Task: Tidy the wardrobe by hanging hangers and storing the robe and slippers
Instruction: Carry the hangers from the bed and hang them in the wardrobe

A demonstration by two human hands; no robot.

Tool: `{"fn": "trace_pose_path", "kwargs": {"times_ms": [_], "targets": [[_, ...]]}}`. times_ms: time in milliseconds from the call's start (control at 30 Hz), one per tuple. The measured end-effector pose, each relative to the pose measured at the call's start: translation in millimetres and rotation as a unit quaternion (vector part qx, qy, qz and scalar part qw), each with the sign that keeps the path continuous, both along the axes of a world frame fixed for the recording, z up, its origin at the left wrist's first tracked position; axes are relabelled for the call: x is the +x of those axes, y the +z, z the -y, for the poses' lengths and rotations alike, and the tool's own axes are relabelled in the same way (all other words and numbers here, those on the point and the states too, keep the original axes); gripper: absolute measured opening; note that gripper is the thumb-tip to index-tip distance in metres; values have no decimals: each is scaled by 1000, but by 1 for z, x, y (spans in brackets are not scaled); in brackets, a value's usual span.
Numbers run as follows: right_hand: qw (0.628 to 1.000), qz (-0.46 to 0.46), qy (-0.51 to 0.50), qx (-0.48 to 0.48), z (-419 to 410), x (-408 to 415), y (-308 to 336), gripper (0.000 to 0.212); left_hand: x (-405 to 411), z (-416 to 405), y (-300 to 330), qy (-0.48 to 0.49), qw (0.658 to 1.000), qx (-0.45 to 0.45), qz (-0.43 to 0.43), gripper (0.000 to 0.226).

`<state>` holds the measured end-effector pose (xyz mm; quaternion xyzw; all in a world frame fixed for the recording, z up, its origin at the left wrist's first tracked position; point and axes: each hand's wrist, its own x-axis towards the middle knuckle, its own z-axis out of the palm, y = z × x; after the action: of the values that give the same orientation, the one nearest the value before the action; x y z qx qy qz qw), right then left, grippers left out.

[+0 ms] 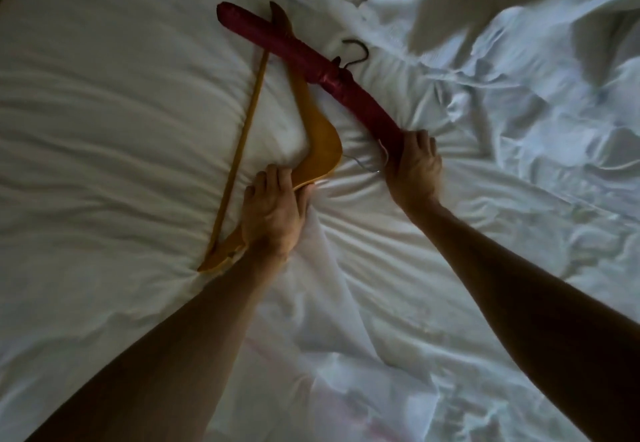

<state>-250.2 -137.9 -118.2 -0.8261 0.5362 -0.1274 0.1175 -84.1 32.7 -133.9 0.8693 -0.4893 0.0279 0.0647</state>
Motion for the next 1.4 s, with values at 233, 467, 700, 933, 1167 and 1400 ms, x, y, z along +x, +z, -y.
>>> {"fn": "trace_pose_path", "kwargs": {"times_ms": [233, 467, 700, 933, 1167, 1400], "targets": [[973, 35, -195, 118, -42, -36, 25, 24, 3, -12, 15, -6, 999, -12, -47, 49], [920, -31, -277, 276, -97, -100, 69, 46, 6, -67, 25, 48, 997, -5, -61, 45], [702, 271, -185, 632, -42, -57, 64, 17, 20, -62, 14, 33, 991, -3, -128, 48], [609, 358, -215, 674, -111, -87, 60, 15, 14, -74, 45, 47, 957, -13, -285, 42], [733, 347, -271, 519, -204, -112, 152, 30, -35, -100, 133, 156, 882, -89, -436, 43], [718, 361, -238, 545, -259, -113, 303, 34, -99, -140, 273, 224, 752, -118, -609, 33]]}}
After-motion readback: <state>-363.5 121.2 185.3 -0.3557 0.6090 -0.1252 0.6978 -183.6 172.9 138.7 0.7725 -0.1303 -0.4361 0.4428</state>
